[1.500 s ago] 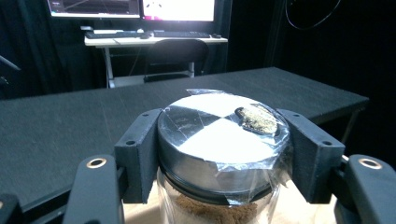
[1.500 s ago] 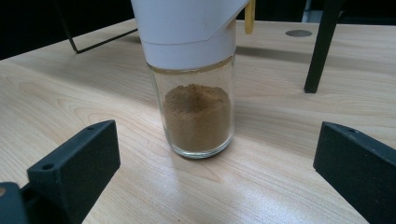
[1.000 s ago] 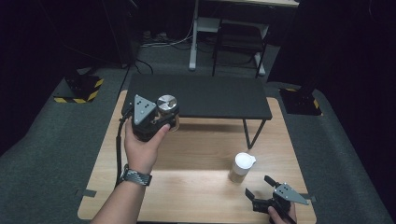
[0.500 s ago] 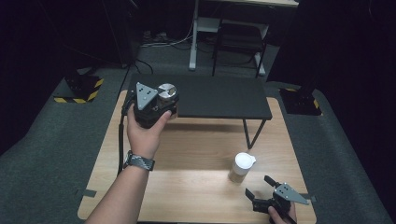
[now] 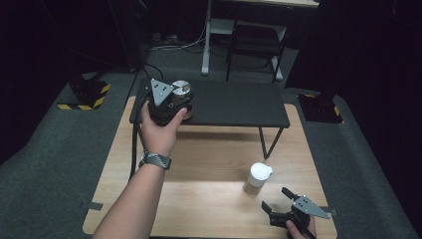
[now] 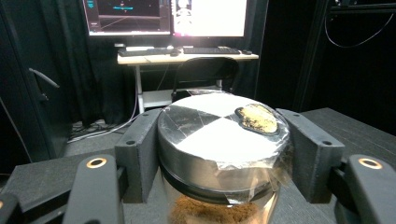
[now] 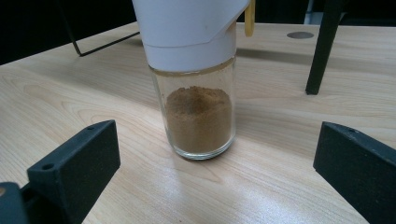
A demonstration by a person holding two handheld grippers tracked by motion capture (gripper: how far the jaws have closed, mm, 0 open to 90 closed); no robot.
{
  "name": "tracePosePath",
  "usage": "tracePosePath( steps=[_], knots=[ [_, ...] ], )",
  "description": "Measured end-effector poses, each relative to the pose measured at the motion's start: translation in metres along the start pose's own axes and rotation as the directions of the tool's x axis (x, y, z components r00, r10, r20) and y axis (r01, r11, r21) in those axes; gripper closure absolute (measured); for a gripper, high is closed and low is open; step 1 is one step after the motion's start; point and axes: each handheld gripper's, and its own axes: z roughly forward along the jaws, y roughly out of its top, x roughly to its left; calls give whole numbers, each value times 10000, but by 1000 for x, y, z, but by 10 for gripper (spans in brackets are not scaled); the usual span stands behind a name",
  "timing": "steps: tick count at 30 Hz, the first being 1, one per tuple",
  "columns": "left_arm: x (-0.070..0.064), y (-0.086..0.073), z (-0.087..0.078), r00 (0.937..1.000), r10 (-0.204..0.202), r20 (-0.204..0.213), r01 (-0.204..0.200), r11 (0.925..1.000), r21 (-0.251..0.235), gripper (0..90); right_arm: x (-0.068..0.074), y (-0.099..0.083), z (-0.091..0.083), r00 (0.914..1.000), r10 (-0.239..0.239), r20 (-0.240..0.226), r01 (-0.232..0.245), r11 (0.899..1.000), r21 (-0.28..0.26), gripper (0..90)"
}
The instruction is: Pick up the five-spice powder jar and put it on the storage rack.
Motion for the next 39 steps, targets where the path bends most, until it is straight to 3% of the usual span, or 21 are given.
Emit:
tracePosePath(
  steps=[19,28,39],
  knots=[
    [-4,-7,23,10000,-5,-72,6,10000,82,350,0,-1,-1,10000,1,-23,-1,10000,-60,4],
    [-6,-9,23,9999,92,-89,-92,9999,54,345,0,-1,-1,10000,3,-12,-4,10000,-78,4],
    [-4,-11,24,10000,-86,-48,87,9998,165,319,-1,-3,-1,10000,81,-10,-81,9998,-155,4]
  ],
)
